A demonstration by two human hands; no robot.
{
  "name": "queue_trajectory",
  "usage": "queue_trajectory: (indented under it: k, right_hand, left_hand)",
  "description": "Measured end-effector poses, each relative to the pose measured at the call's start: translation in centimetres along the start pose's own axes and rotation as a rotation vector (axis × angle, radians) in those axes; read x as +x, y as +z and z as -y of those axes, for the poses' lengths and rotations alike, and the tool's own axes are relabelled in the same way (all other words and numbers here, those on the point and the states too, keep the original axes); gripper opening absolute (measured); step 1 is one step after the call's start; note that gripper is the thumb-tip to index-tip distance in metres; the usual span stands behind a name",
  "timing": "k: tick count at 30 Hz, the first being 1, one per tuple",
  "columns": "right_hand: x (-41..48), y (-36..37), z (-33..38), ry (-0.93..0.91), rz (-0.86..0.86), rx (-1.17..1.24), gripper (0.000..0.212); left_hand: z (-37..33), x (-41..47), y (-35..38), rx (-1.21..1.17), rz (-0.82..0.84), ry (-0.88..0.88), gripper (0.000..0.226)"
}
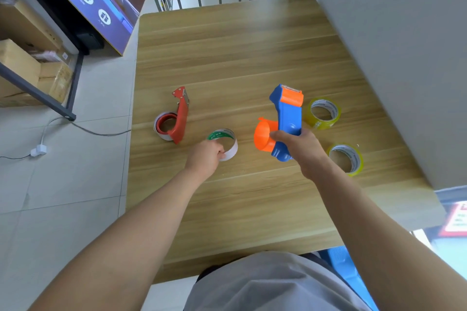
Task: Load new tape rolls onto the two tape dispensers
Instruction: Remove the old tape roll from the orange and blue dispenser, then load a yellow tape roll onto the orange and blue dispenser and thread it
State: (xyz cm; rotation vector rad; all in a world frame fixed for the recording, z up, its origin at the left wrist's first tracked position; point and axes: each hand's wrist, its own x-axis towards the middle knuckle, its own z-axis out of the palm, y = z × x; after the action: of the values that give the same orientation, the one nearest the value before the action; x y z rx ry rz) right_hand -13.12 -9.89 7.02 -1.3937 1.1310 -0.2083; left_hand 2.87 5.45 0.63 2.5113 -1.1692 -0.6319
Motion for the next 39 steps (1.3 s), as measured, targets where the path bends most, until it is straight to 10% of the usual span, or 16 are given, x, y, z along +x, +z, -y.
queue_trajectory:
  k: [12, 25, 39]
  right_hand:
    - [0.1, -0.3, -1.7, 0.091, -0.008, 0.071, 0.049]
    - [-0.7, -3.4, -2.5, 0.048, -0.202, 0.312, 0.022]
    - [-4.4, -15.5, -6.9, 0.064, -0.597, 0.427, 0.037]
  left_hand:
    - [1.8, 0.0, 2.7, 0.280, 0.203, 0.090, 0.018]
    - [-9.2, 2.8, 0.0, -0.329, -0.149, 0.205, 0.023]
    - [-23.3, 4.2, 10.8, 0.154, 0.556, 0.502, 0.046]
